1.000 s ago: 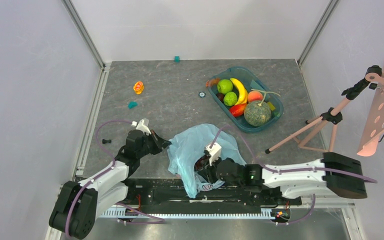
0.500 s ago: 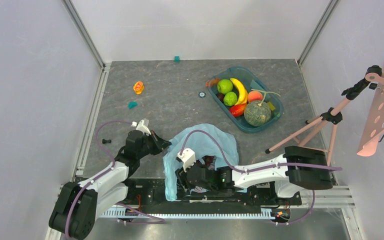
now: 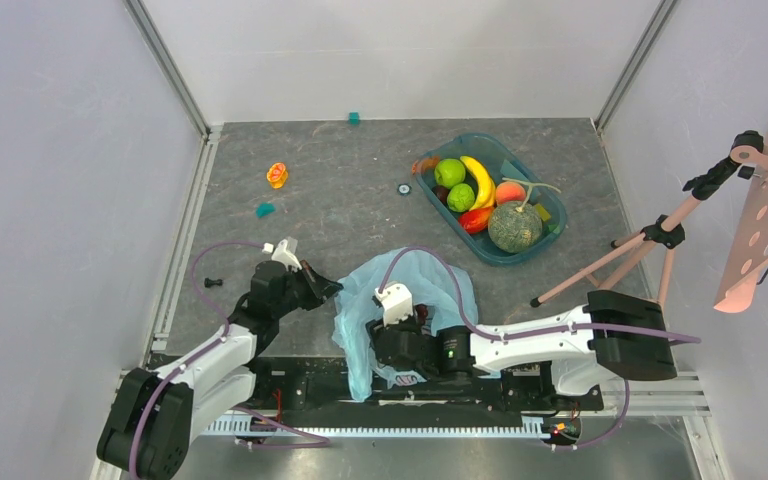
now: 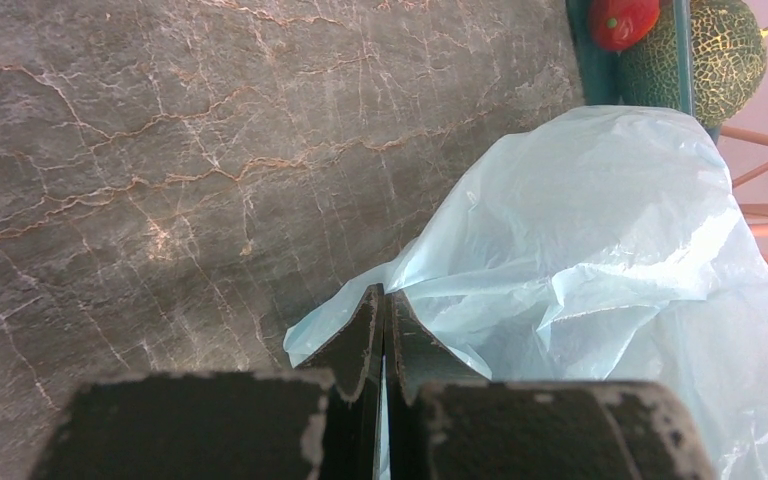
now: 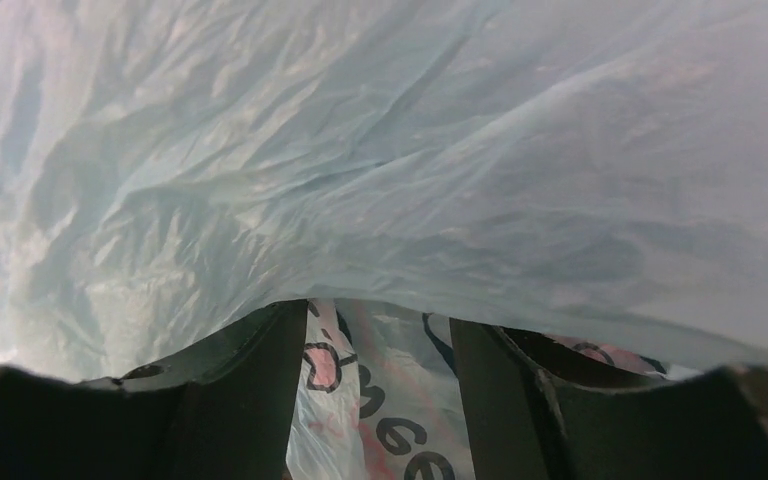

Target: Take the fake fruits out of the plastic bag

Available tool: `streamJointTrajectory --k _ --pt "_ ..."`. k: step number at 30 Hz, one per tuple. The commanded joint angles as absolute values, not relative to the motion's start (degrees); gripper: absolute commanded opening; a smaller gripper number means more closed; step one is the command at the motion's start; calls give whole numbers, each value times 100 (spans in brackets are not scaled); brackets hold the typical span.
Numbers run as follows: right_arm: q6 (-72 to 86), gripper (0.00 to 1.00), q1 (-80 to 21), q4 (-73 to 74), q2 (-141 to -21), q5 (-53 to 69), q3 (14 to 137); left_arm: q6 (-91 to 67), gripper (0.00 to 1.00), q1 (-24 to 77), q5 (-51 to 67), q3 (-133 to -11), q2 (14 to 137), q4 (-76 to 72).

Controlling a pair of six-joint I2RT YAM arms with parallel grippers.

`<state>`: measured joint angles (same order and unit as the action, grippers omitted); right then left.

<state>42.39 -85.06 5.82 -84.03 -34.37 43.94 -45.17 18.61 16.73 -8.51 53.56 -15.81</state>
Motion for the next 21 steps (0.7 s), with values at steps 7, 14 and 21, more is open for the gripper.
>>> streamJointTrajectory --k 7,14,21 --pt "4802 55 -8247 773 -8220 -3573 4430 -4617 2 1872 1793 -888 5249 -1586" --pt "4869 47 -8209 564 -8004 -3539 4109 -4623 2 1867 1775 -895 5290 -1589" --pt "4888 44 -8167 527 -7913 -3480 3929 -4627 2 1866 1784 -932 5380 -1620"
